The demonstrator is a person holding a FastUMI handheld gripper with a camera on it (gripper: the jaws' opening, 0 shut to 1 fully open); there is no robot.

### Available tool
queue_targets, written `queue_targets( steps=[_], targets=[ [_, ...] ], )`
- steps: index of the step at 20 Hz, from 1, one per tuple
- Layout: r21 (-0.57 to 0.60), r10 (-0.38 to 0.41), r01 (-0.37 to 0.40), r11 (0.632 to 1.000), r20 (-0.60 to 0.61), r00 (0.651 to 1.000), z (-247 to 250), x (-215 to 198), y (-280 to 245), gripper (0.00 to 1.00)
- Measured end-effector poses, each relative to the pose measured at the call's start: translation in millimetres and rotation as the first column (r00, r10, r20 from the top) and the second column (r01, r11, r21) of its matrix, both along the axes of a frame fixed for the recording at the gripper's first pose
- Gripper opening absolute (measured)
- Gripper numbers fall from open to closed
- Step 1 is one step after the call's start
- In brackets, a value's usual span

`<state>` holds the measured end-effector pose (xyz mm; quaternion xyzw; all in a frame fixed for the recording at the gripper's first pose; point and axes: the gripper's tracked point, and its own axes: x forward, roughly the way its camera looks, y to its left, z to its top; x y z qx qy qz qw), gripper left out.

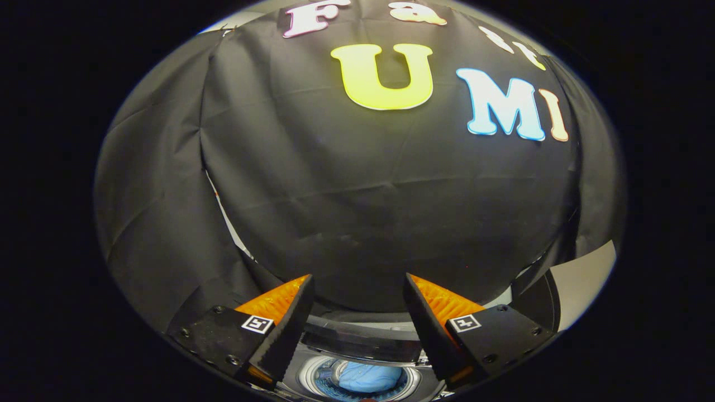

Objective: Put the clothes into the washing machine and then close the washing machine lid.

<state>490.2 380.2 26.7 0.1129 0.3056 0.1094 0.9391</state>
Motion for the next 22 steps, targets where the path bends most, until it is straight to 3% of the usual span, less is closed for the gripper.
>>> queue_targets(
  steps=[8, 11, 22],
  targets=[
    [-0.035, -0.010, 0.007, 0.999, -0.088, 0.996, -44.1, 0.0, -3.0, 0.98],
    [0.006, -0.038, 0.039, 0.999, -0.083, 0.996, -46.1, 2.8, -6.5, 0.98],
    [-0.006, -0.028, 0.028, 1.000, -0.068, 0.997, -45.7, -11.3, -3.3, 1.00]
  ],
)
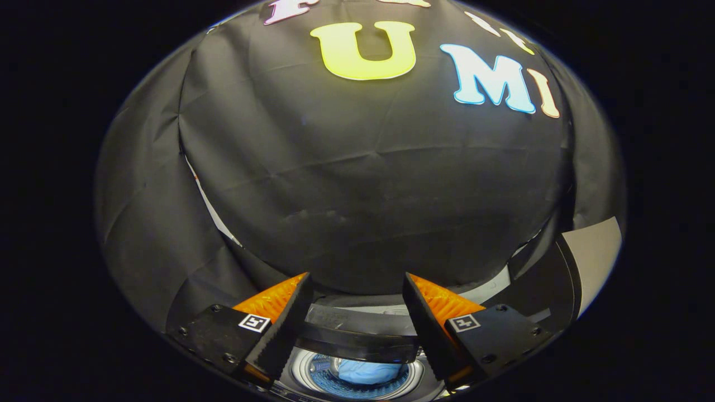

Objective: Put the clothes into the washing machine and then close the washing machine lid.

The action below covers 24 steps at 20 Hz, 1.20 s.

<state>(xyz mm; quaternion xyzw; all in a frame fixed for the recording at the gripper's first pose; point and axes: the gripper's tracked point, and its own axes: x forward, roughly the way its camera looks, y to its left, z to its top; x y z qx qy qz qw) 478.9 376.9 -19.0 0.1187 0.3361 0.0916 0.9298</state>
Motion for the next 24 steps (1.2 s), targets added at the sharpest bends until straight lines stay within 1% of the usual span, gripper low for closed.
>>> queue_targets(
  steps=[13, 18, 24],
  targets=[
    [-0.004, -0.006, 0.006, 1.000, 0.053, 0.999, 4.6, -44.2, 4.9, 1.00],
    [-0.006, -0.021, 0.021, 1.000, 0.105, 0.994, 7.4, -59.8, 5.5, 1.00],
    [-0.009, -0.025, 0.026, 1.000, 0.162, 0.986, 8.1, -65.4, 5.0, 1.00]
  ],
)
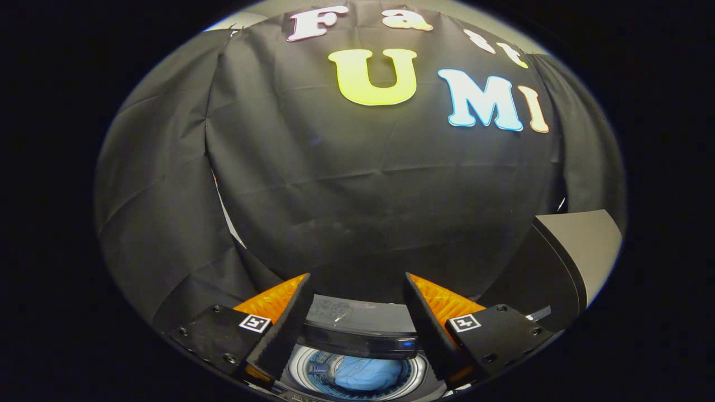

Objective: Put the clothes into the washing machine and then close the washing machine lid.

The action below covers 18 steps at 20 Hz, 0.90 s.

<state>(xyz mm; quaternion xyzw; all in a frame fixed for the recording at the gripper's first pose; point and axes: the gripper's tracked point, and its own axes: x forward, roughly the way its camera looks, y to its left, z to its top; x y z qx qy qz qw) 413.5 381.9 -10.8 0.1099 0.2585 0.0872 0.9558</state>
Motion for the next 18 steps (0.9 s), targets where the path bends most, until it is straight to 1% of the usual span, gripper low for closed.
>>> queue_targets(
  steps=[5, 11, 14, 16, 18],
  targets=[
    [-0.004, -0.007, 0.007, 1.000, 0.042, 0.999, 0.1, -11.0, 1.4, 1.00],
    [0.002, -0.011, 0.011, 1.000, 0.064, 0.998, -6.9, -40.1, 4.7, 0.99],
    [0.028, -0.019, 0.017, 0.999, 0.068, 0.997, -17.3, -72.5, 6.9, 0.99],
    [0.016, -0.047, 0.047, 0.999, 0.057, 0.997, -34.6, -96.4, -0.1, 0.98],
    [0.011, -0.048, 0.047, 0.999, 0.056, 0.997, -40.5, -118.2, -1.7, 0.98]
  ],
)
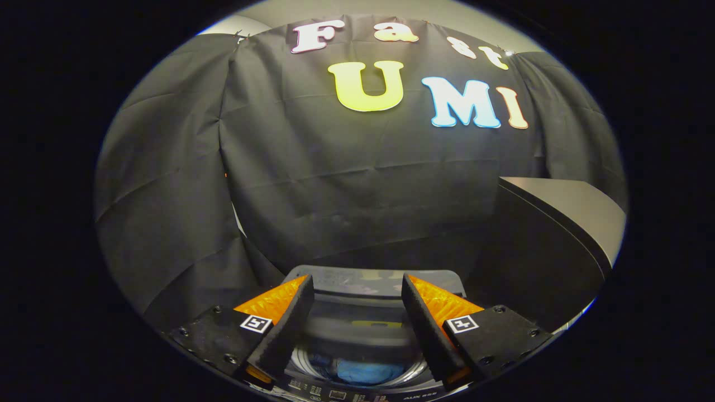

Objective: Put the clothes into the washing machine and then close the washing machine lid.

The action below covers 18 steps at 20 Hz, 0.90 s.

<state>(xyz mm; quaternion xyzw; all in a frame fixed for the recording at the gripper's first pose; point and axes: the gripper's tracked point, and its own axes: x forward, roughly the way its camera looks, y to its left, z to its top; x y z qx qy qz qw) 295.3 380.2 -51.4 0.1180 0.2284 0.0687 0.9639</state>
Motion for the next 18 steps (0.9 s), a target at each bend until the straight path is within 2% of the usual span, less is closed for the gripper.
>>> queue_targets(
  steps=[2, 7, 14, 18],
  targets=[
    [-0.006, 0.016, -0.016, 1.000, 0.001, 1.000, -4.6, -15.6, -1.1, 0.96],
    [-0.017, 0.017, -0.015, 1.000, 0.081, 0.997, 20.3, -43.7, -31.8, 0.96],
    [0.007, -0.053, 0.053, 0.999, 0.230, 0.972, 72.0, -83.8, -141.0, 0.96],
    [-0.052, -0.027, 0.046, 0.998, 0.318, 0.948, 82.3, -119.8, -211.7, 0.96]
  ],
)
